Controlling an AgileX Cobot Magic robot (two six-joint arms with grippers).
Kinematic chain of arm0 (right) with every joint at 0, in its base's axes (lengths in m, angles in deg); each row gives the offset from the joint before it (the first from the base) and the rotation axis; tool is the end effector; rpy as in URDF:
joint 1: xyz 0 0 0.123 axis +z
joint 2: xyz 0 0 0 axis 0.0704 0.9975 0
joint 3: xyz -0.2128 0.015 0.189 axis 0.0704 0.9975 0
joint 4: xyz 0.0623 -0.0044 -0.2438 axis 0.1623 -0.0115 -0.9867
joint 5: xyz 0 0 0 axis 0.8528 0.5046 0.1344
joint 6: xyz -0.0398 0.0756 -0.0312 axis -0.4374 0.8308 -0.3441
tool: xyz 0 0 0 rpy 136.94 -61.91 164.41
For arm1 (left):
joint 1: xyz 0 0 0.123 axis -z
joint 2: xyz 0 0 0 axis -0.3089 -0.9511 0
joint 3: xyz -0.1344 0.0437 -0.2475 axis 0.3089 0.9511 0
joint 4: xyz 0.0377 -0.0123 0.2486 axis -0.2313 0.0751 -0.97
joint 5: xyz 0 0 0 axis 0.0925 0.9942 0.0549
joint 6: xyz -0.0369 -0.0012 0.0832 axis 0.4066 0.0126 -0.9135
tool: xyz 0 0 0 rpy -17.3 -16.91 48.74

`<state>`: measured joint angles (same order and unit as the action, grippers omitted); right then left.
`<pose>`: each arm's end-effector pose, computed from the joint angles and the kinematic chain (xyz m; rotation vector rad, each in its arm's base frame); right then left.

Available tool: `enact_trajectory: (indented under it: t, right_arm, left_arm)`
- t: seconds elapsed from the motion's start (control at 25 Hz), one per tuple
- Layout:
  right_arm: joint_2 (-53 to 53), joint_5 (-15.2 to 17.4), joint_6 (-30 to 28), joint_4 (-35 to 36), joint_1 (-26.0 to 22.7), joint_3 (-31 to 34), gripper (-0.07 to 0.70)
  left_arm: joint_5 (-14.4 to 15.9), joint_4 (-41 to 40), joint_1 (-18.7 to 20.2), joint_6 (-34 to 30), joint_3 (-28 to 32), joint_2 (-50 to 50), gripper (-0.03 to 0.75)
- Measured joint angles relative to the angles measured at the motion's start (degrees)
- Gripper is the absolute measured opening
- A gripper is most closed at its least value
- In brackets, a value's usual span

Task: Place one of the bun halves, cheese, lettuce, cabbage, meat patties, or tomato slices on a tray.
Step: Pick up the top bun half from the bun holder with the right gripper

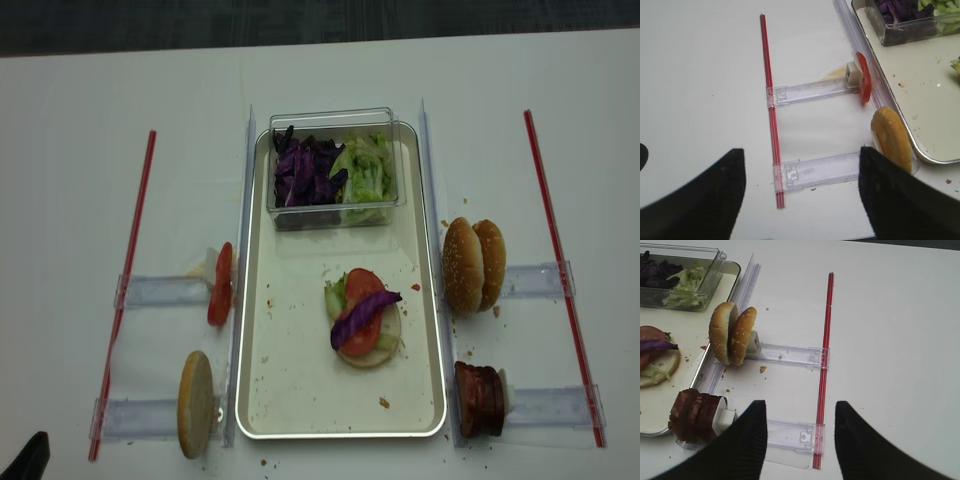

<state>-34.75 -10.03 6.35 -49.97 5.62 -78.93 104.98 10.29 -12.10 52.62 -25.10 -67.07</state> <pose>-0.0081 0.0080 0.2640 -0.1386 2.1200 0.0818 -0.0110 0.0052 0.2648 0.0956 2.1520 -0.0058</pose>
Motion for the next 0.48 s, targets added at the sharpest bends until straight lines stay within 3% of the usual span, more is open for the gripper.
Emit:
enact_trajectory:
  t: [0.48]
  right_arm:
    - [3.27, 0.84, 0.62, 0.0, 0.0, -0.28, 0.365]
  left_arm:
    - [0.0, 0.0, 0.0, 0.0, 0.0, 0.0, 0.477]
